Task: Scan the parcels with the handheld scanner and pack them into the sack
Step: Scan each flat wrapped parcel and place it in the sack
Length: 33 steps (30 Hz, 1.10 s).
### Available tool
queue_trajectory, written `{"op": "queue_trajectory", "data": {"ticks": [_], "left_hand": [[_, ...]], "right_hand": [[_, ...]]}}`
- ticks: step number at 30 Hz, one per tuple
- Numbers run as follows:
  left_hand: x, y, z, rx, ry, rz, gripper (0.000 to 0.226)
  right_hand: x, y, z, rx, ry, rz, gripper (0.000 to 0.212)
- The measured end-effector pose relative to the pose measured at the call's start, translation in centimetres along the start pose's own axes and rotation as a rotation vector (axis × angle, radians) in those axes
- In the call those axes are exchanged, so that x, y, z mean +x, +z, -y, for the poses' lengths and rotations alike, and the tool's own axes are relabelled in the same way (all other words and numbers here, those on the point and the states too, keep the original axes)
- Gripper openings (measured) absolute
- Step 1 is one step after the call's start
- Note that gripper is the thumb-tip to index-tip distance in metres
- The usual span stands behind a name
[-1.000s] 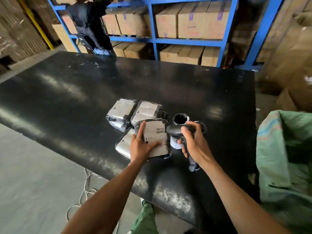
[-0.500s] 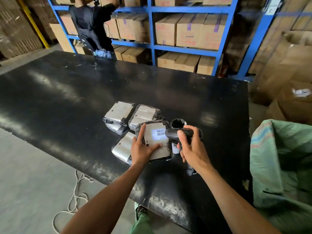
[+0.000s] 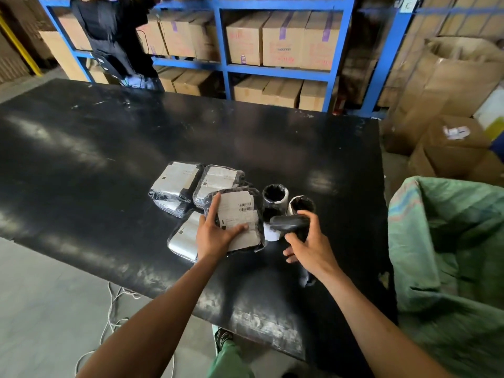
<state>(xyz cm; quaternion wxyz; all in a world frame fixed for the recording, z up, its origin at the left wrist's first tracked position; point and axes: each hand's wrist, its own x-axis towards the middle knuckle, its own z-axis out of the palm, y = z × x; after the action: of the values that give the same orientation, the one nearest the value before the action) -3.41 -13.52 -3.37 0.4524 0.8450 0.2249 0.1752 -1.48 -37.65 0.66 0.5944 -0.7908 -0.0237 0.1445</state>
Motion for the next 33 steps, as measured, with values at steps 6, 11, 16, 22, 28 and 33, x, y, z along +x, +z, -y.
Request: {"op": "queue_trajectory", "data": {"ticks": [6, 11, 16, 22, 28, 33], "left_hand": [[1.7, -1.9, -0.3, -0.009, 0.026, -0.042, 0.107], [1.7, -2.2, 0.5, -0.07, 0.027, -0.027, 0.108], [1.8, -1.9, 0.0, -0.101, 0.05, 0.047, 0.108], [4.1, 0.1, -0.9, -0.192, 0.073, 0.195, 0.108], [6.8, 4.5, -5.9, -0.343, 0.075, 0.368, 0.077], [7.1, 9.2, -9.7, -0.479, 0.039, 0.529, 0.055]], "right_hand": [[1.0, 2.5, -5.9, -0.423, 0.228, -0.016, 0.06], [1.7, 4.1, -7.9, -0.413, 0.355, -0.066, 0.064], [2.1, 4.5, -9.2, -0.362, 0.41, -0.071, 0.066], [3.0, 2.3, -6.4, -0.325, 0.383, -0.153, 0.077], [6.6, -1.1, -1.0, 0.194, 0.146, -0.171, 0.088], [8.7, -3.5, 0.1, 0.168, 0.051, -0.239, 0.104]]}}
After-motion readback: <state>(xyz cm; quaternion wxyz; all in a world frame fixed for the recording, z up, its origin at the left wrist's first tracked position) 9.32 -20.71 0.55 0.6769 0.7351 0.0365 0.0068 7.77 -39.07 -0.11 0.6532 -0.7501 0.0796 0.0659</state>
